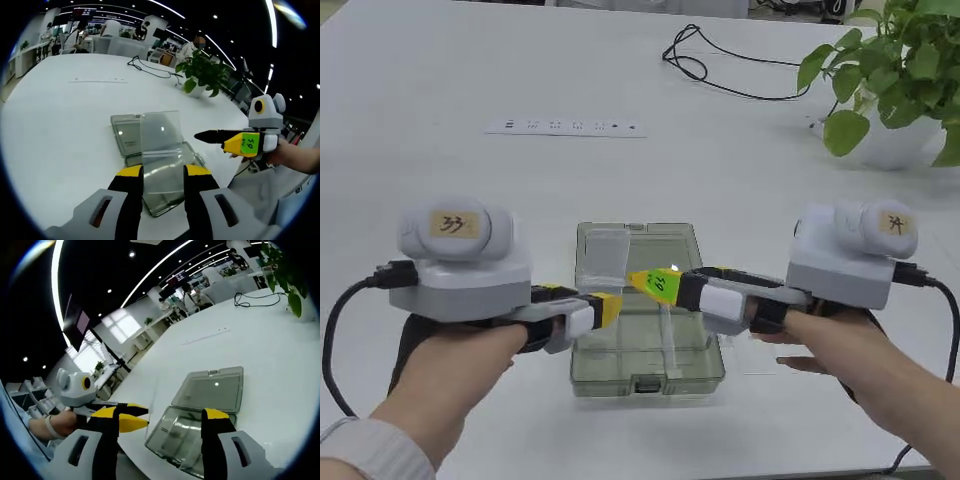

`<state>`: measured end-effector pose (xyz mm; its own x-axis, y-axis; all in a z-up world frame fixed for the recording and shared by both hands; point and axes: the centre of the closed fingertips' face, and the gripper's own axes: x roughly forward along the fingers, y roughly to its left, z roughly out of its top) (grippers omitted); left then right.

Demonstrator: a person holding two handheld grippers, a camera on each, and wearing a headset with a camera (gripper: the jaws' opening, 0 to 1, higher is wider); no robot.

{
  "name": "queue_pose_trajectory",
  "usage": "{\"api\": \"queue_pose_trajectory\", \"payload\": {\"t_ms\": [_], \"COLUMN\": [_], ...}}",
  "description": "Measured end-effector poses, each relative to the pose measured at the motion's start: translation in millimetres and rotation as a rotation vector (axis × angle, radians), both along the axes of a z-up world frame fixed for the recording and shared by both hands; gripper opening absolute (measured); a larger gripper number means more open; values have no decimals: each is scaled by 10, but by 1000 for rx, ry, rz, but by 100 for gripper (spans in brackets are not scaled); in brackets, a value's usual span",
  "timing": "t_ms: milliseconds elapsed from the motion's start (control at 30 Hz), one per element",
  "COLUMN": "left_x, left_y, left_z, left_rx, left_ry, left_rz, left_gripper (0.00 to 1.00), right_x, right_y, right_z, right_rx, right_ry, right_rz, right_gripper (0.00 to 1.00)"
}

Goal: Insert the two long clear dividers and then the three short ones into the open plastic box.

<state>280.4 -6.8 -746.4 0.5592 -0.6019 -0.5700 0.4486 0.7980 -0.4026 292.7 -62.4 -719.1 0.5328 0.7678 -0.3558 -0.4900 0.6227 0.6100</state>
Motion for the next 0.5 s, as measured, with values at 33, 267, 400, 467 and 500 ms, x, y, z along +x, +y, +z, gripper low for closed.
{"api": "queue_pose_trajectory", "payload": {"t_ms": [33,267,400,467,500], "left_x": [-2,-48,-64,-74,-77], "left_y": [-16,-131,-167,-186,-194], "left_z": [8,14,4,6,7], "left_rx": [-3,-4,-6,-7,-9], "left_ry": [-2,-4,0,1,1], "left_rz": [0,-28,-39,-45,-46], "left_gripper": [30,30,30,30,30], "right_x": [5,42,18,3,7], "right_y": [16,103,150,161,159], "right_z": [-3,-33,-54,-77,-91], "right_rx": [12,44,35,16,7], "right_ry": [18,104,120,126,126], "right_rz": [-5,-2,18,24,24], "right_gripper": [63,37,29,26,24]}}
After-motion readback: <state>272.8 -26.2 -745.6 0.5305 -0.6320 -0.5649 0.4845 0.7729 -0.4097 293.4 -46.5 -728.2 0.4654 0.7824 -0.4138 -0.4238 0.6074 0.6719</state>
